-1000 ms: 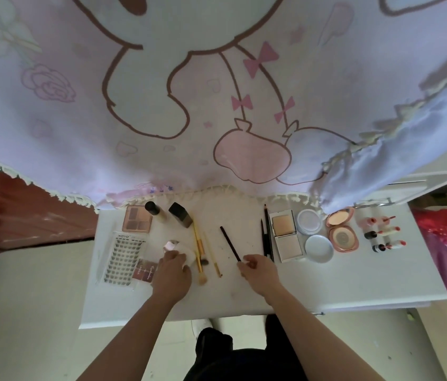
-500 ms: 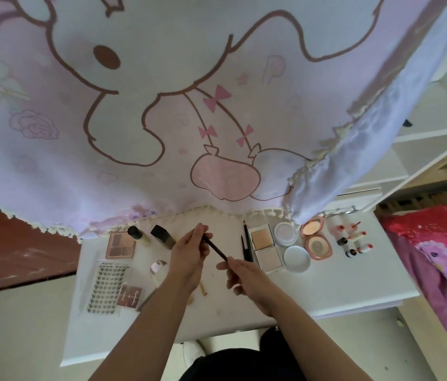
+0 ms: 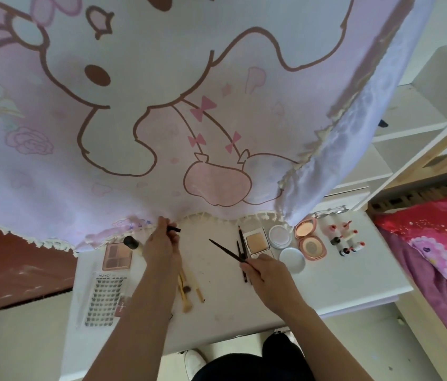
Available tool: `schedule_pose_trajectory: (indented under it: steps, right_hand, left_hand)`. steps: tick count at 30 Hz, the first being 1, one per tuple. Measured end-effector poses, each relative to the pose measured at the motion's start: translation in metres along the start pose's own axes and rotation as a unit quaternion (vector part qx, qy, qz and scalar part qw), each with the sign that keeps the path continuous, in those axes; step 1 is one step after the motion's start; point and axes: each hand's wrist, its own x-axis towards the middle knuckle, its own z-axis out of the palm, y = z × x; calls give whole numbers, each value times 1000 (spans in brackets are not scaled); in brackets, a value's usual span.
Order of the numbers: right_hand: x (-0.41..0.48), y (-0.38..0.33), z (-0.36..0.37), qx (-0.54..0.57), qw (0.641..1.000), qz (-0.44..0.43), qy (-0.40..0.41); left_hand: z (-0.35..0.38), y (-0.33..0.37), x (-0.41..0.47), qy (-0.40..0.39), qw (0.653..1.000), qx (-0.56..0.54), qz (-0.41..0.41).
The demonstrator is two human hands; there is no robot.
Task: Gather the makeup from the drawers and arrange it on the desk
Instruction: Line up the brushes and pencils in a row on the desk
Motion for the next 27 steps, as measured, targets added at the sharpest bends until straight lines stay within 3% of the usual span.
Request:
schedule_pose_trajectory:
  steps: [6,14,24,27]
  right_hand:
    - [2,1,0,93,987,130,-14]
    - [6,6,10,208,951,227,-43]
    - [10,37,61,109,937,295,-154]
    - [16,40,72,84,937,295,-168]
  left_hand:
    - [8,-2,-3,-85,995,46,-19]
    - [-40,-50,-11,-28,987,75,-140]
    - [-77,-97,13,12,970,138,-199]
    - [-84,-106,20,15,950,235,-204]
